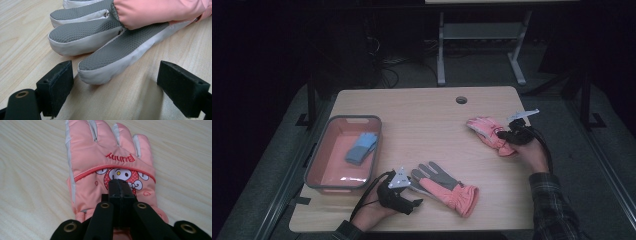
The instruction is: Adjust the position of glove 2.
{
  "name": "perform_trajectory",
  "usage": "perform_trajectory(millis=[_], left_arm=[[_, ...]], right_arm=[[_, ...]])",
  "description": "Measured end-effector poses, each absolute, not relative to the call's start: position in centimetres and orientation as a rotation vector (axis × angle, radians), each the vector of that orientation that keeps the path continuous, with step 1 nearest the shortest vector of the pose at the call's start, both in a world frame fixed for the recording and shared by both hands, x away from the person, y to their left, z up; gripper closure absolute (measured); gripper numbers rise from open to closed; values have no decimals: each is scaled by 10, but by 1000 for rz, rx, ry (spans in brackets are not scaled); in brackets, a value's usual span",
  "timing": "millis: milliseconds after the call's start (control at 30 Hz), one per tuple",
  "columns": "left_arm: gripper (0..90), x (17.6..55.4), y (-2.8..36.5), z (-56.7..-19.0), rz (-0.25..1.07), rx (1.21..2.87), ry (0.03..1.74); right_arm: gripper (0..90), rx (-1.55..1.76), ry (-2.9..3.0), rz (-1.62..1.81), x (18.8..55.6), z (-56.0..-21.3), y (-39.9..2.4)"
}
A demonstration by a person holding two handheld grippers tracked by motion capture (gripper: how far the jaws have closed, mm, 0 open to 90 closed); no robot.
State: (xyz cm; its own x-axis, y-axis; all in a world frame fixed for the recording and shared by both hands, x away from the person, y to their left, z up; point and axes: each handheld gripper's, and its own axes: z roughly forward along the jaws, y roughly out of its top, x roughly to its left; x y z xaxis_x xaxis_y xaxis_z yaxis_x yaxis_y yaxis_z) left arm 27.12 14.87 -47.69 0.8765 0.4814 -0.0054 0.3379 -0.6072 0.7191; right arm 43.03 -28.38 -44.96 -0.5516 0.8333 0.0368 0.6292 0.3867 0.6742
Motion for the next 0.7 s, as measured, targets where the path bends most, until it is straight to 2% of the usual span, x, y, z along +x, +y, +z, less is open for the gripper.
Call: perform_trajectory(millis=[700], left_arm=[[129, 271, 149, -477, 240, 2275, 588]], right_arm=[[900, 1189, 2479, 918, 383, -444, -244]])
